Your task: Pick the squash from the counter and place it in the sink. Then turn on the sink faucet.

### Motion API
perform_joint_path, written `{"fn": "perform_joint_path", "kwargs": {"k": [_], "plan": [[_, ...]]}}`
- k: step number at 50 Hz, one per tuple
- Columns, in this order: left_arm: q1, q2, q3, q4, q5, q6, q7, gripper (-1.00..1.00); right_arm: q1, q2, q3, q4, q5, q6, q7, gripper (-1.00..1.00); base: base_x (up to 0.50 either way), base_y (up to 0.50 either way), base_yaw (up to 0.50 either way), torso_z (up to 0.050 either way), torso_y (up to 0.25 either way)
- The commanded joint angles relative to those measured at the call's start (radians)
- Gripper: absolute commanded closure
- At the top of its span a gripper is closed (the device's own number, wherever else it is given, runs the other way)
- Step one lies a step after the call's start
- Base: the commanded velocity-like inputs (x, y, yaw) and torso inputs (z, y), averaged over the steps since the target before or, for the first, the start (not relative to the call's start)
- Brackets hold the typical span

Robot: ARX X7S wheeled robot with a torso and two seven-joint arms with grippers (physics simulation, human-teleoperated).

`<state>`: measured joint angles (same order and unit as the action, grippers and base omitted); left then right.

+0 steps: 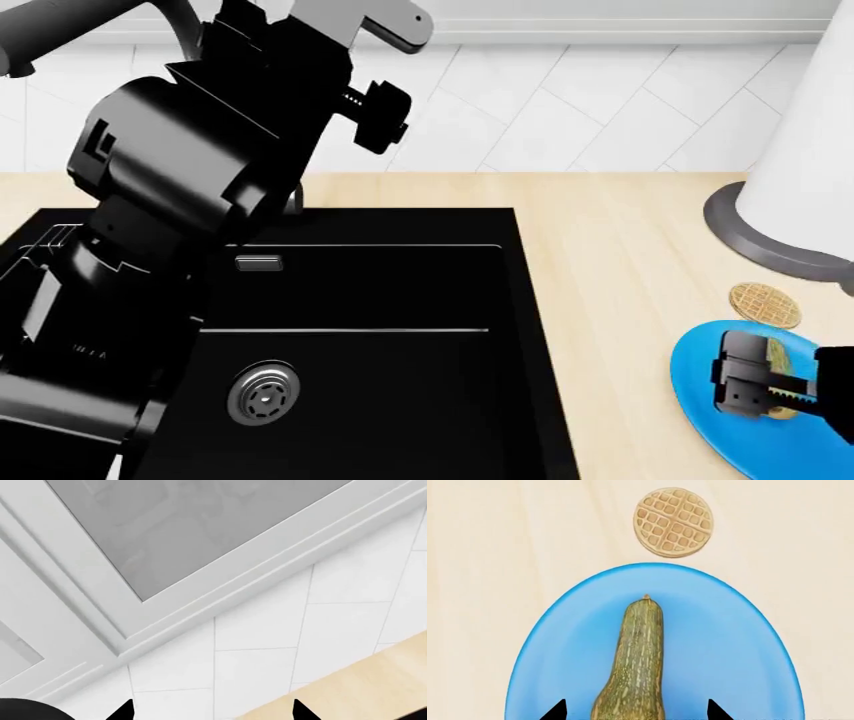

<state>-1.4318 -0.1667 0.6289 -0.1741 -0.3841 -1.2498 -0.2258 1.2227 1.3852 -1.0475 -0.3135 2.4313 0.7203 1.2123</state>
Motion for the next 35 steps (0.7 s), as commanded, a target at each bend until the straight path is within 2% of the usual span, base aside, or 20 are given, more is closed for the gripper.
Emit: {"fn": "perform_joint_path", "kwargs": {"k": [1, 18, 19, 35], "plan": [[-0.001, 0.000, 0.002, -0.005, -0.004, 0.004, -0.002, -1.00, -0.022, -0.008, -0.016, 0.008, -0.010, 0.009, -0.017, -1.00, 0.00, 0.00, 0.00, 0.000, 0.000], [-0.002, 0.000, 0.008, -0.009, -0.010, 0.008, -0.006, -1.00, -0.035, -0.016, -0.025, 0.014, -0.034, 0.022, -0.022, -1.00, 0.00, 0.00, 0.00, 0.000, 0.000], [-0.001, 0.000, 0.008, -0.008, -0.010, 0.007, -0.007, -1.00, -0.033, -0.014, -0.023, 0.008, -0.041, 0.016, -0.016, 1.00, 0.00, 0.00, 0.00, 0.000, 0.000], [0.002, -0.004, 0.009, -0.005, -0.017, 0.007, -0.012, -1.00, -0.008, -0.018, -0.006, -0.009, -0.059, 0.039, -0.001, 1.00, 0.00, 0.00, 0.00, 0.000, 0.000]]}}
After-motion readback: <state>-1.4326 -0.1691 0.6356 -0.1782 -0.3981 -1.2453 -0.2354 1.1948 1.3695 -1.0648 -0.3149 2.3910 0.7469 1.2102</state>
